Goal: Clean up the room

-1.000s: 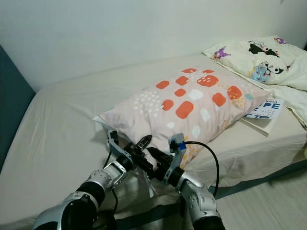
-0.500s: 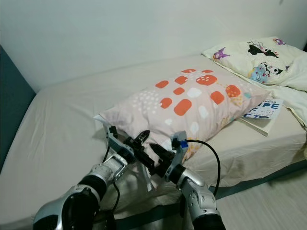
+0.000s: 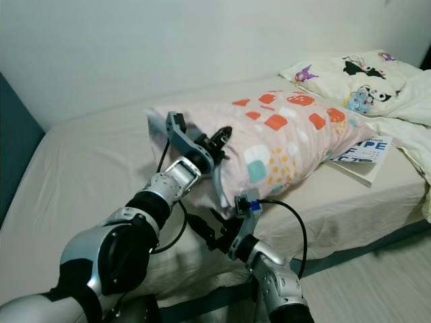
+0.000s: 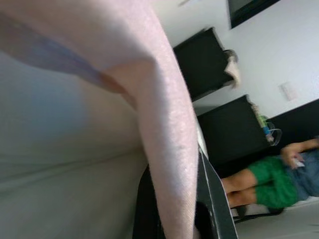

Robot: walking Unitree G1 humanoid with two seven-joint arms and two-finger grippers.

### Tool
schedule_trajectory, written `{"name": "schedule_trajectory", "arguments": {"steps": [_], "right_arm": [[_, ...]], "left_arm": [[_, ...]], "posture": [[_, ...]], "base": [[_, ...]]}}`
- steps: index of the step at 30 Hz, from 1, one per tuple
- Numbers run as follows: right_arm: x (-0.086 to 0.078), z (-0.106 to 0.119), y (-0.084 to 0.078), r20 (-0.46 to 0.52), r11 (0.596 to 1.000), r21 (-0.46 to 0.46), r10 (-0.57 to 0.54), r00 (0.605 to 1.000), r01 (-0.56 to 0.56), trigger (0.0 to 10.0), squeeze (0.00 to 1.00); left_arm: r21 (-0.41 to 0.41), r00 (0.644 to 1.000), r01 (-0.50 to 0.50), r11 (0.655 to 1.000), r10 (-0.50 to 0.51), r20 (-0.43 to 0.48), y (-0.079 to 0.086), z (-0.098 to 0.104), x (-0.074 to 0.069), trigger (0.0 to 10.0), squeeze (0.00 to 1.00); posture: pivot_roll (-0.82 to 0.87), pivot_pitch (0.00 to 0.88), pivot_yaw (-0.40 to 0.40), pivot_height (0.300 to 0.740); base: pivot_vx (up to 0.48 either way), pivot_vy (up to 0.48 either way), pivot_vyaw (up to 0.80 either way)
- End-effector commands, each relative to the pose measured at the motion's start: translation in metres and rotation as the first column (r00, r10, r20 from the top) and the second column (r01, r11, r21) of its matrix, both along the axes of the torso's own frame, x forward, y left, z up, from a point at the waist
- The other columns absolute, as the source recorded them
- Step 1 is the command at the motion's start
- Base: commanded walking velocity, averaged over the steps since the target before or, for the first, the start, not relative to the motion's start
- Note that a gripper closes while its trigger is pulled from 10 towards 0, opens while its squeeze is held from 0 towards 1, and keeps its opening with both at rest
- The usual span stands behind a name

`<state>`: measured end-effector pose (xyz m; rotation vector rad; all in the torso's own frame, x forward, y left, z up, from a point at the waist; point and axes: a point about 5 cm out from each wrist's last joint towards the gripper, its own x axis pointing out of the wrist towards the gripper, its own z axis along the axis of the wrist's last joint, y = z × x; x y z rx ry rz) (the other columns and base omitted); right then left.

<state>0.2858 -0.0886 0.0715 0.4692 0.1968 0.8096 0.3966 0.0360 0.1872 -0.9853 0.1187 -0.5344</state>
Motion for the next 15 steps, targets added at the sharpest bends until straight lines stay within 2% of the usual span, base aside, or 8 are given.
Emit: {"name": "schedule_trajectory", "arguments": {"steps": [1,2,3,5,8,12,14,15], "right_arm": [[-0.004,-0.003,0.003,-0.008,1.0,-0.011,0.007,1.0,-0.007,10.0,0.0],[-0.004,-0.003,0.003,-0.008,1.0,-0.011,0.007,1.0,-0.007,10.0,0.0],[-0.004,-0.003,0.002,-0.008,1.0,-0.011,0.004,1.0,-0.004,10.0,0.0],[-0.004,-0.003,0.002,-0.009,1.0,-0.011,0.001,1.0,-0.001,10.0,0.0],[-0.005,-0.003,0.002,-0.01,1.0,-0.01,0.001,1.0,-0.001,10.0,0.0],[-0.006,-0.005,0.003,-0.013,1.0,-0.017,0.006,1.0,-0.006,10.0,0.0],[-0.008,-0.005,0.005,-0.014,1.0,-0.018,0.006,1.0,-0.006,10.0,0.0],[-0.009,-0.005,0.005,-0.014,1.0,-0.019,0.004,1.0,-0.004,10.0,0.0]], "left_arm": [[0.072,0.982,-0.183,0.98,0.187,-0.041,0.041,0.0,0.011,10.0,0.0],[0.072,0.982,-0.183,0.98,0.187,-0.041,0.041,0.0,0.011,10.0,0.0],[0.108,0.958,-0.273,0.956,0.281,-0.058,0.064,0.0,0.015,10.0,0.0],[0.162,0.919,-0.372,0.914,0.387,-0.071,0.091,0.001,0.018,10.0,0.0],[0.188,0.906,-0.396,0.899,0.415,-0.079,0.101,0.001,0.018,10.0,0.0],[0.225,0.919,-0.374,0.9,0.392,-0.041,0.107,0.006,0.019,10.0,0.0],[0.327,0.911,-0.395,0.859,0.413,0.015,0.124,0.005,0.019,10.0,0.0],[0.37,0.887,-0.435,0.821,0.461,0.02,0.141,0.002,0.016,10.0,0.0]], "posture": [[-0.24,0.086,0.071,0.55],[-0.24,0.086,0.071,0.55],[-0.24,0.087,0.071,0.55],[-0.24,0.093,0.07,0.55],[-0.24,0.093,0.07,0.55],[-0.24,0.097,0.073,0.55],[-0.25,0.105,0.08,0.55],[-0.25,0.109,0.081,0.55]], "base": [[0.0,0.0,0.0],[0.0,0.0,0.0],[0.0,0.0,0.0],[0.0,0.0,0.0],[0.0,0.0,0.0],[0.0,0.0,0.0],[0.0,0.0,0.0],[0.0,0.0,0.0]]}}
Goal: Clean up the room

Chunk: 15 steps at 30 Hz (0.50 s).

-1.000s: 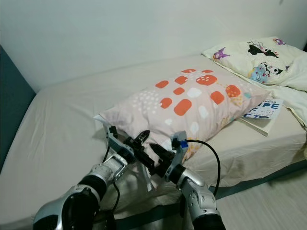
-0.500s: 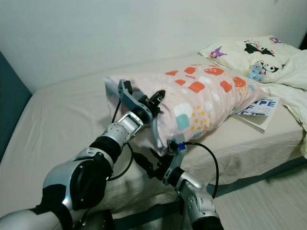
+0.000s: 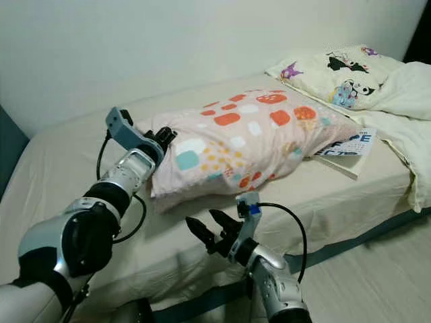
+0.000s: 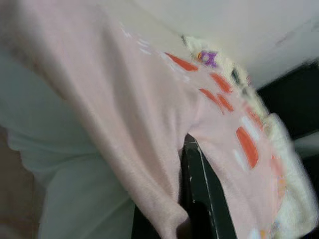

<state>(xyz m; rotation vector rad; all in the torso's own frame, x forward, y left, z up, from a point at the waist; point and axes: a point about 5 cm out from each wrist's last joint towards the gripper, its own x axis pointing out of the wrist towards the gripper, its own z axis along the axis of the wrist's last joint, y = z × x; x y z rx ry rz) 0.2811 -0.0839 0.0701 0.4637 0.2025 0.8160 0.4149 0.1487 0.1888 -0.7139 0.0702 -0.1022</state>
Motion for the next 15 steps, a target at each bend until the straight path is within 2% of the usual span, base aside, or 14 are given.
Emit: {"name": "schedule_trajectory", "arguments": {"steps": [1,3,4,7,8,10,11,12,13,15], "right_arm": [[-0.005,-0.004,0.0,-0.013,1.0,-0.013,-0.005,1.0,0.005,10.0,0.0],[-0.008,-0.006,-0.001,-0.017,1.0,-0.014,-0.01,1.0,0.01,10.0,0.0],[-0.008,-0.006,-0.001,-0.017,1.0,-0.014,-0.01,1.0,0.01,10.0,0.0],[-0.01,-0.007,-0.003,-0.023,1.0,-0.014,-0.012,1.0,0.011,10.0,0.0],[-0.01,-0.007,-0.003,-0.023,1.0,-0.014,-0.012,1.0,0.011,10.0,0.0],[-0.011,-0.008,-0.002,-0.028,1.0,-0.015,-0.009,1.0,0.009,10.0,0.0],[-0.011,-0.009,-0.002,-0.03,1.0,-0.016,-0.008,1.0,0.007,10.0,0.0],[-0.011,-0.009,-0.001,-0.031,1.0,-0.017,-0.007,1.0,0.006,10.0,0.0],[-0.011,-0.009,-0.001,-0.031,1.0,-0.017,-0.007,1.0,0.006,10.0,0.0],[-0.009,-0.008,0.0,-0.031,1.0,-0.016,-0.003,1.0,0.002,10.0,0.0]], "left_arm": [[0.109,0.994,-0.111,0.988,0.112,-0.001,0.04,-0.002,-0.004,10.0,0.0],[0.161,0.976,-0.21,0.965,0.217,-0.029,0.071,-0.009,-0.01,10.0,0.0],[0.161,0.976,-0.21,0.965,0.217,-0.029,0.071,-0.009,-0.01,10.0,0.0],[0.265,0.921,-0.358,0.896,0.385,-0.059,0.12,-0.014,-0.025,10.0,0.0],[0.265,0.921,-0.358,0.896,0.385,-0.059,0.12,-0.014,-0.025,10.0,0.0],[0.312,0.863,-0.459,0.832,0.501,-0.068,0.151,-0.014,-0.037,10.0,0.0],[0.334,0.819,-0.522,0.785,0.57,-0.061,0.169,-0.012,-0.045,10.0,0.0],[0.346,0.79,-0.558,0.754,0.61,-0.055,0.18,-0.01,-0.051,10.0,0.0],[0.346,0.79,-0.558,0.754,0.61,-0.055,0.18,-0.01,-0.051,10.0,0.0],[0.367,0.749,-0.604,0.707,0.661,-0.041,0.194,-0.008,-0.058,10.0,0.0]], "posture": [[-0.25,0.109,0.081,0.55],[-0.25,0.109,0.076,0.55],[-0.25,0.109,0.076,0.55],[-0.23,0.114,0.064,0.55],[-0.23,0.114,0.064,0.55],[-0.22,0.108,0.061,0.55],[-0.22,0.104,0.055,0.55],[-0.22,0.104,0.055,0.55],[-0.22,0.104,0.055,0.55],[-0.21,0.096,0.051,0.55]], "base": [[0.0,0.0,0.0],[0.0,0.0,0.0],[0.0,0.0,0.0],[0.0,0.0,0.0],[0.0,0.0,0.0],[0.0,0.0,0.0],[0.0,0.0,0.0],[0.0,0.0,0.0],[0.0,0.0,0.0],[0.0,0.0,0.0]]}}
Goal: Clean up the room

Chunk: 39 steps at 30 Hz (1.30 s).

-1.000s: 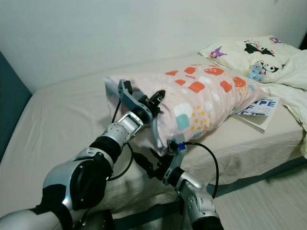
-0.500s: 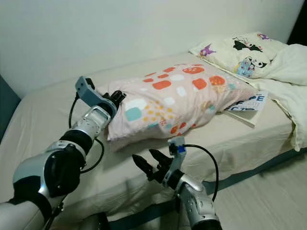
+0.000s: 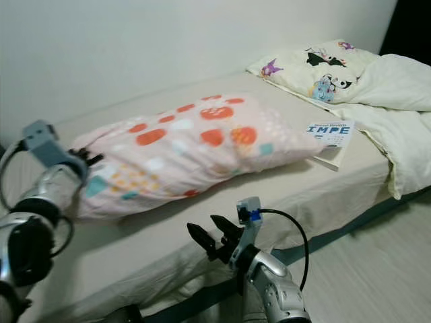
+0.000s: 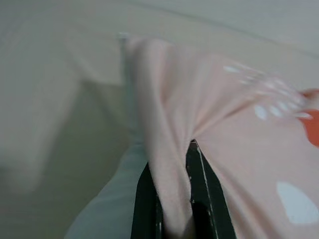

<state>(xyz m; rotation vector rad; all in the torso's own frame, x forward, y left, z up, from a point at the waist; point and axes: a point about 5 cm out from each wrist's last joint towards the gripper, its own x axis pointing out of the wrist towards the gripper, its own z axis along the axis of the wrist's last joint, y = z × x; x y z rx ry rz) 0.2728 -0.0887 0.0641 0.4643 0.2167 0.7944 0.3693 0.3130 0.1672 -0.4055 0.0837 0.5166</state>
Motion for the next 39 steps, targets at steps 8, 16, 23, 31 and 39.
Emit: {"name": "schedule_trajectory", "arguments": {"steps": [8,16,23,31,39], "right_arm": [[0.002,0.0,0.008,-0.009,1.0,-0.008,0.024,1.0,-0.024,10.0,0.0],[0.002,-0.001,0.011,-0.012,1.0,0.0,0.024,1.0,-0.024,10.0,0.0],[0.005,0.0,0.011,-0.008,0.999,-0.015,0.028,1.0,-0.028,10.0,0.0],[0.009,0.002,0.009,-0.001,0.999,-0.02,0.028,1.0,-0.028,10.0,0.0],[0.012,0.003,0.01,0.009,0.999,-0.022,0.025,1.0,-0.025,10.0,0.0]], "left_arm": [[0.079,0.978,-0.206,0.975,0.203,0.054,0.039,0.012,-0.02,10.0,0.0],[0.072,0.973,-0.219,0.973,0.224,-0.064,0.03,-0.039,-0.037,10.0,0.0],[0.052,0.957,-0.19,0.98,0.197,-0.212,0.012,-0.09,-0.057,10.0,0.0],[0.084,0.985,-0.055,0.995,0.067,-0.156,-0.009,-0.08,-0.039,10.0,0.16],[0.096,0.999,0.01,0.995,-0.007,-0.034,-0.024,-0.051,-0.016,10.0,1.0]], "posture": [[-0.2,0.096,0.047,0.55],[-0.18,0.086,0.046,0.55],[-0.18,0.073,0.038,0.55],[-0.18,0.068,0.037,0.55],[-0.18,0.059,0.042,0.55]], "base": [[0.0,0.0,0.0],[0.0,0.0,0.0],[0.0,0.0,0.0],[0.0,0.0,0.0],[0.0,0.0,0.0]]}}
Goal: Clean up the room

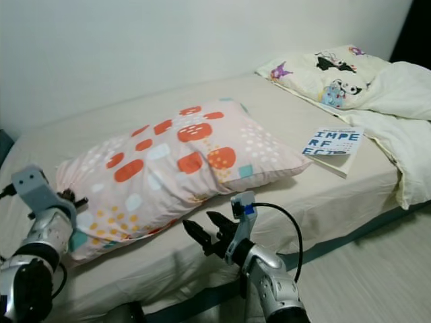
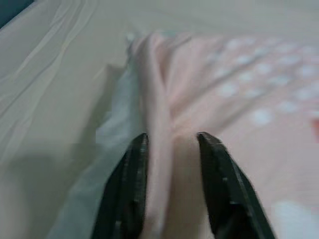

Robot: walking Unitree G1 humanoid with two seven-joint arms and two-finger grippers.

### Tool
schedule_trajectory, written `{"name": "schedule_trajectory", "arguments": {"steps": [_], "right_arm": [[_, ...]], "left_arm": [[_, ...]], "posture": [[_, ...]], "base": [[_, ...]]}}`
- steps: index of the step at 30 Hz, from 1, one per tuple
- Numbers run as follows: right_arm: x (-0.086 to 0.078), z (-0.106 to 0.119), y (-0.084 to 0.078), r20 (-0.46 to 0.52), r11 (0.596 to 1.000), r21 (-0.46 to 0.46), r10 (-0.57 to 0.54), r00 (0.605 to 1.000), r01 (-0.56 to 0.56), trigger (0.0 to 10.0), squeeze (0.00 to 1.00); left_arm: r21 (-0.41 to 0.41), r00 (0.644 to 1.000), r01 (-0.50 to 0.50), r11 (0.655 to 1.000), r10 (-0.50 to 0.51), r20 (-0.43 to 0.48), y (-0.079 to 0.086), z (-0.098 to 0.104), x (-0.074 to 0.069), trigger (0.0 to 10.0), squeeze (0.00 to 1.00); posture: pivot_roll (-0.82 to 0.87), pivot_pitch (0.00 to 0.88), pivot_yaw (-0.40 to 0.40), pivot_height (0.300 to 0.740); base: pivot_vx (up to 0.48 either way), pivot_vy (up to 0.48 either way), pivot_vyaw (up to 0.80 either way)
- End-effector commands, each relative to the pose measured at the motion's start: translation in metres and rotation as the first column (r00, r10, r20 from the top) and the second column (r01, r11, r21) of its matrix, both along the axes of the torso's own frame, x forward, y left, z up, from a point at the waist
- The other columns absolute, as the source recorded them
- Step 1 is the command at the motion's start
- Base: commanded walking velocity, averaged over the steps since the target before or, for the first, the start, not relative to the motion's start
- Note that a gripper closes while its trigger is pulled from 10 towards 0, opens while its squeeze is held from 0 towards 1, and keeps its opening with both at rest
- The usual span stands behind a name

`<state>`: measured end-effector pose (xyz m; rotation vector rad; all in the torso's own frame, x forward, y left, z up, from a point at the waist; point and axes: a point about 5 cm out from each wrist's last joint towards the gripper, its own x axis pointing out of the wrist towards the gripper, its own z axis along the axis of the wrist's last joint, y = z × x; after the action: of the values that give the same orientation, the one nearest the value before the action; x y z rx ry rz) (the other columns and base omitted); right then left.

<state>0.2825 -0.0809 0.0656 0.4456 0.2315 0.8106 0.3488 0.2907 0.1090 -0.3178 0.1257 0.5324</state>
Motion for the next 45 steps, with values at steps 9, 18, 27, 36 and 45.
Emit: {"name": "schedule_trajectory", "arguments": {"steps": [9,18,27,36,45], "right_arm": [[0.006,0.004,0.0,0.021,1.0,-0.006,0.001,1.0,-0.001,10.0,0.0],[0.009,0.004,0.0,0.027,1.0,-0.005,-0.003,1.0,0.003,10.0,0.0],[0.015,0.004,-0.009,0.02,0.998,-0.005,-0.06,0.998,0.06,10.0,0.0],[0.023,-0.002,-0.022,-0.021,0.985,-0.028,-0.169,0.985,0.169,10.0,0.0],[0.032,0.008,-0.049,-0.031,0.945,0.109,-0.308,0.951,0.309,10.0,0.0]], "left_arm": [[0.179,0.996,-0.03,0.983,0.013,0.092,0.004,0.04,0.013,10.0,1.0],[0.495,0.991,-0.05,0.868,-0.02,0.135,0.012,0.071,0.013,10.0,1.0],[0.27,0.888,0.299,0.915,-0.37,0.274,-0.038,0.038,0.011,10.0,0.0],[0.231,0.763,0.501,0.834,-0.552,0.337,-0.087,0.015,-0.002,10.0,0.0],[0.512,0.547,0.684,0.519,-0.83,0.11,-0.146,-0.012,-0.027,10.0,0.0]], "posture": [[-0.17,0.052,0.042,0.55],[-0.16,0.051,0.042,0.55],[-0.14,0.079,0.041,0.55],[-0.14,0.088,0.034,0.55],[-0.16,0.09,0.048,0.55]], "base": [[0.0,0.0,0.0],[0.0,0.0,0.0],[0.0,0.0,0.0],[0.0,0.0,0.0],[0.0,0.0,0.0]]}}
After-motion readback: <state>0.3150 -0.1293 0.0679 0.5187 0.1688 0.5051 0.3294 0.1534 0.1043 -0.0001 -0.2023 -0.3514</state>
